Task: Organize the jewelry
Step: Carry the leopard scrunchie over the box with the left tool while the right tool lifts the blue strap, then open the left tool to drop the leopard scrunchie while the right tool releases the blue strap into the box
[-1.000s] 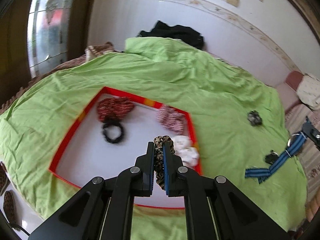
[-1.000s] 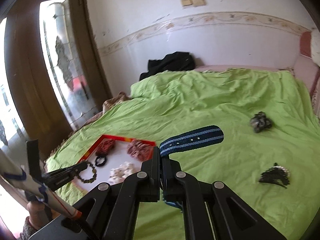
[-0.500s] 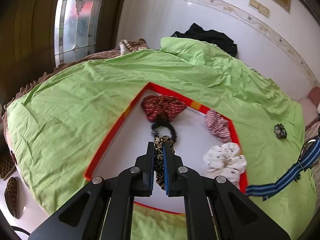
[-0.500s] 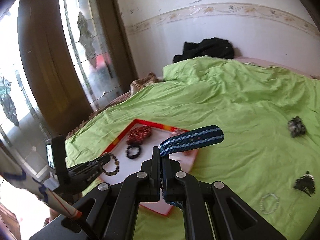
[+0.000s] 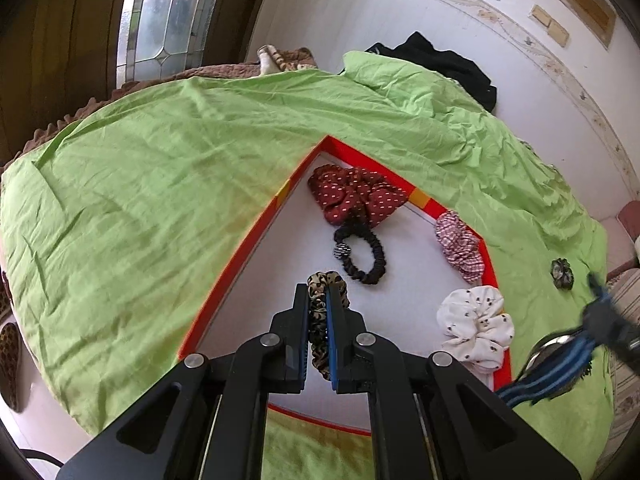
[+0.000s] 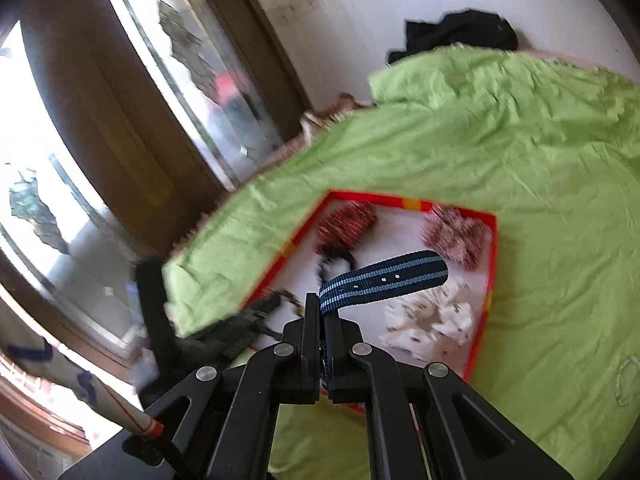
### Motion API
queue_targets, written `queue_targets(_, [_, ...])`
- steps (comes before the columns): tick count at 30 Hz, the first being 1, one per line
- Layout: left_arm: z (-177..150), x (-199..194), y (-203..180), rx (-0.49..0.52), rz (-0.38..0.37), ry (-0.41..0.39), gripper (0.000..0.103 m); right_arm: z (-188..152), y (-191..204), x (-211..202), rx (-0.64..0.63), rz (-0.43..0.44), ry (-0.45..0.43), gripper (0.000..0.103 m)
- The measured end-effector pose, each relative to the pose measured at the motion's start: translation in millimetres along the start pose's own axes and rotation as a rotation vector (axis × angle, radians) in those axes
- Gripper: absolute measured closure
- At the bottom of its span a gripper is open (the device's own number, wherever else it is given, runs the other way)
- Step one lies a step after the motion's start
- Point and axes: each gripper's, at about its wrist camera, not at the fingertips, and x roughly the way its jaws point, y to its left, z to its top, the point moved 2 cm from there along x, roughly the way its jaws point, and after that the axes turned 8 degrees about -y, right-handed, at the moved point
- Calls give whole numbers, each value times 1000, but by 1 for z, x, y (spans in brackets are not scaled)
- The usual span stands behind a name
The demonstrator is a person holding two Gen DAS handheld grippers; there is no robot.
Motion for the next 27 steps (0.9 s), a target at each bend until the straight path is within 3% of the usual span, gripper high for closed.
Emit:
queue_targets(8, [-1, 4, 0, 23, 50, -2, 96, -23, -32, 29, 21, -78, 101, 100])
queue_targets(21, [-1, 4, 2, 18, 81, -18, 94, -48, -20, 44, -78, -89, 144, 98])
queue_targets(24, [0, 0, 1, 16, 68, -38, 87, -48, -20, 43, -78, -85, 142, 97])
queue_targets(26, [1, -3, 1, 10, 60, -54, 76, -48, -20, 41, -80, -80, 139, 95])
queue_targets(27, [2, -6, 1, 2, 52, -66, 67, -48, -19, 40, -84, -76, 137, 89])
